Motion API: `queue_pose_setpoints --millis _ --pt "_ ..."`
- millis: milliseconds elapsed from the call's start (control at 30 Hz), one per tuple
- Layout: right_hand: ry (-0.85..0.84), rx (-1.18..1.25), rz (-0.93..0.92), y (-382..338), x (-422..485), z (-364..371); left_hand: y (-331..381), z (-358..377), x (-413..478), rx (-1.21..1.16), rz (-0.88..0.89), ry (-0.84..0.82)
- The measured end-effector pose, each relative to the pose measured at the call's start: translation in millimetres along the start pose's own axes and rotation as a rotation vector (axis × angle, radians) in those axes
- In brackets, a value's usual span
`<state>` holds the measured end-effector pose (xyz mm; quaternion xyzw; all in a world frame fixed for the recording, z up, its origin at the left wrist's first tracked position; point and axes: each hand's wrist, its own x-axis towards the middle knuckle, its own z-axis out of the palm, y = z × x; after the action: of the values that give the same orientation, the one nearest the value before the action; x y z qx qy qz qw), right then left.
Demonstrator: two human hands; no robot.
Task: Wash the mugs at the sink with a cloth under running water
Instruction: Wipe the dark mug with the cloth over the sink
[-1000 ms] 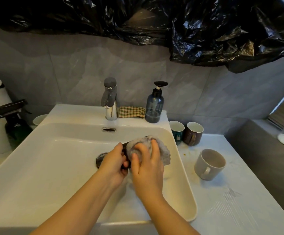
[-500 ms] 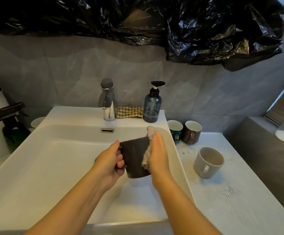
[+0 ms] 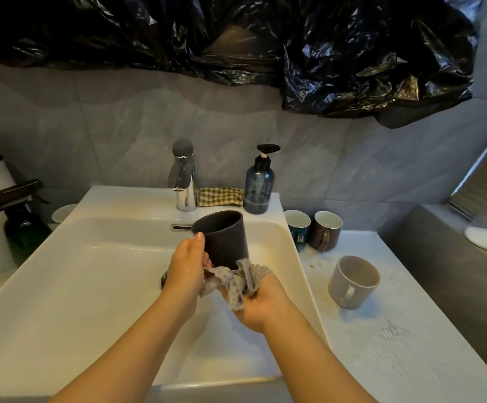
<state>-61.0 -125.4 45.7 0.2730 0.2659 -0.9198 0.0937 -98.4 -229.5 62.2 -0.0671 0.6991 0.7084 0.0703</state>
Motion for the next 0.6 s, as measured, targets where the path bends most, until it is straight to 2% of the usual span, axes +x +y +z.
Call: queue_pose_setpoints --millis 100,200,333,467,600 --pt "0.148 -0.169 -0.012 -8 -4 -2 -2 -6 -2 0.135 0.056 -0.010" --pt "0.289 -0.372 -0.115 -23 -13 -5 7 -9 -8 0.074 0.044 -0.037" --pt "0.436 -0.555 -0.355 -51 -26 -15 29 -2 -25 -0.004 -0.078 -0.117" --pt "0.376 -0.628 -0.408 -74 -58 -24 45 22 -47 -0.166 -0.173 -0.245" --pt "0.387 -0.601 -0.488 -92 -88 -56 45 70 -72 -0.134 -0.173 -0.389"
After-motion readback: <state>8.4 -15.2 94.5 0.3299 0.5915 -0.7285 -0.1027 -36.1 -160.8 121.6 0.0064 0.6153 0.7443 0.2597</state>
